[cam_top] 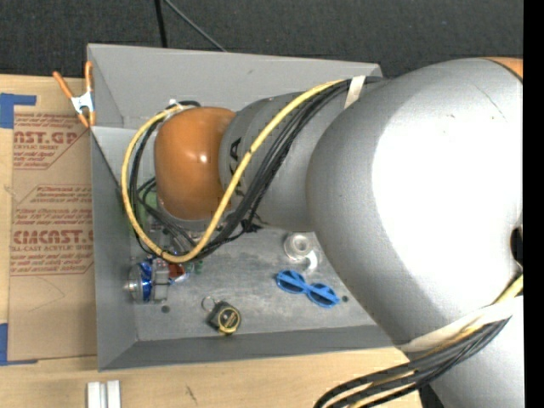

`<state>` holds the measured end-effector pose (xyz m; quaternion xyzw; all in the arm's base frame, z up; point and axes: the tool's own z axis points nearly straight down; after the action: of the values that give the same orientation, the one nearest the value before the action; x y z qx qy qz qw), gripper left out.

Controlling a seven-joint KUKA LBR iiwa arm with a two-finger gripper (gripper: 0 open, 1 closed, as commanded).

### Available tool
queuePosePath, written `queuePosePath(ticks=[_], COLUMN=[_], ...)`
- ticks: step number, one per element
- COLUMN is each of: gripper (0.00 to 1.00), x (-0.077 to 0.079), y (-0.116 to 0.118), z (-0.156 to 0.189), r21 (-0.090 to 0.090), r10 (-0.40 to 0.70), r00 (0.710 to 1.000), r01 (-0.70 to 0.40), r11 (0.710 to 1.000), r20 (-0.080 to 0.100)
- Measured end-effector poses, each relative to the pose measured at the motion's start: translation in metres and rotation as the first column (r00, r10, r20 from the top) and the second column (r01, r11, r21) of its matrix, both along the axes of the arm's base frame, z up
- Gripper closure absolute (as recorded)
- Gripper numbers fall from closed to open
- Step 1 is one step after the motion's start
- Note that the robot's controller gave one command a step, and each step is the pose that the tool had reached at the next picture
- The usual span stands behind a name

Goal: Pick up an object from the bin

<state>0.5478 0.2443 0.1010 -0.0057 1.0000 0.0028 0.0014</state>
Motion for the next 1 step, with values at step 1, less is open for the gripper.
queuePosePath(ticks=[1], gripper=[0.00], x=[0.0404], y=[-0.0514], z=[0.0012], r21=[-0.007], r10=[0.136], r00=[0.991], r01=[-0.136], r11=[0.991], r20=[-0.004])
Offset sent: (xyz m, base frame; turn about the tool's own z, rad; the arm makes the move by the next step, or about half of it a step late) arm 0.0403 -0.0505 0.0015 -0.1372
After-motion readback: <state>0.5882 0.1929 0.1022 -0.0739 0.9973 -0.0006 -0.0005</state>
